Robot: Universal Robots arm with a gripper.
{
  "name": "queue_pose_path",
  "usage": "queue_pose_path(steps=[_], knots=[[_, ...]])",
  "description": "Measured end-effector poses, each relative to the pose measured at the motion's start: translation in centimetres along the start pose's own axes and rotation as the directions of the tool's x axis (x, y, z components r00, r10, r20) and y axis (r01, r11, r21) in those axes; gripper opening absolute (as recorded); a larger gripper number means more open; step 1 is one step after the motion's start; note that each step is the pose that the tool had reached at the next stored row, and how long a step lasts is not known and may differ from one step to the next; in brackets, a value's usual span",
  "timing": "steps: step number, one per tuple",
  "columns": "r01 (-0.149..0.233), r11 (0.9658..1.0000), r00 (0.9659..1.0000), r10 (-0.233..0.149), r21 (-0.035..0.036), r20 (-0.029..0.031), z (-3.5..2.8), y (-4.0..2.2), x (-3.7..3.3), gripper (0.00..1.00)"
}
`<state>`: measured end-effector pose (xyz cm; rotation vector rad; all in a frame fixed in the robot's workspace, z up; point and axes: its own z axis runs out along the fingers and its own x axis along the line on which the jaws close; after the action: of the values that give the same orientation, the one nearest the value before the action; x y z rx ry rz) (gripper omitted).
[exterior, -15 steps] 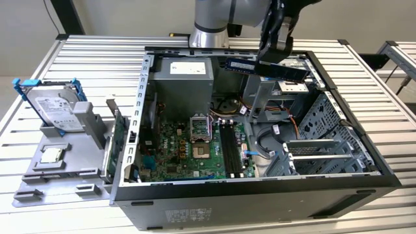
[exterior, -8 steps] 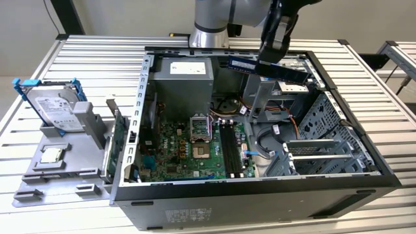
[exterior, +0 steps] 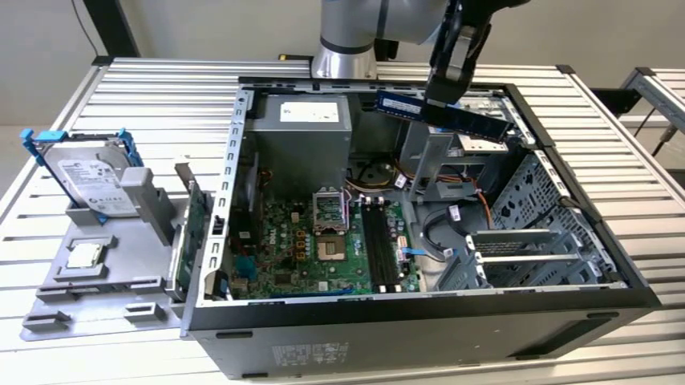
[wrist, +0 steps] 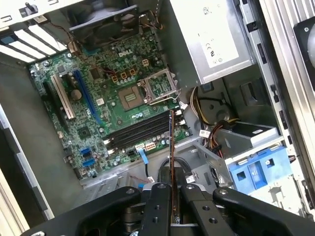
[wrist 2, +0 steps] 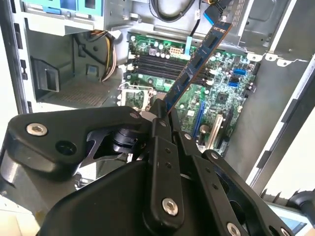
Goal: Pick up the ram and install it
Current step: 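Insert the ram into the slot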
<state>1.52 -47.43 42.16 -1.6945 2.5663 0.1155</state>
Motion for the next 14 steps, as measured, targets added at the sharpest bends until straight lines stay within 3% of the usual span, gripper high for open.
queue_pose_path(steps=[7, 14], knots=[[-0.005, 1.0, 1.0, 0.005, 0.0005, 0.0002, 0.0, 0.0, 0.0, 0.0], [-0.048, 0.9989, 0.9989, 0.048, 0.0045, 0.0014, 0.0, 0.0, 0.0, 0.0]])
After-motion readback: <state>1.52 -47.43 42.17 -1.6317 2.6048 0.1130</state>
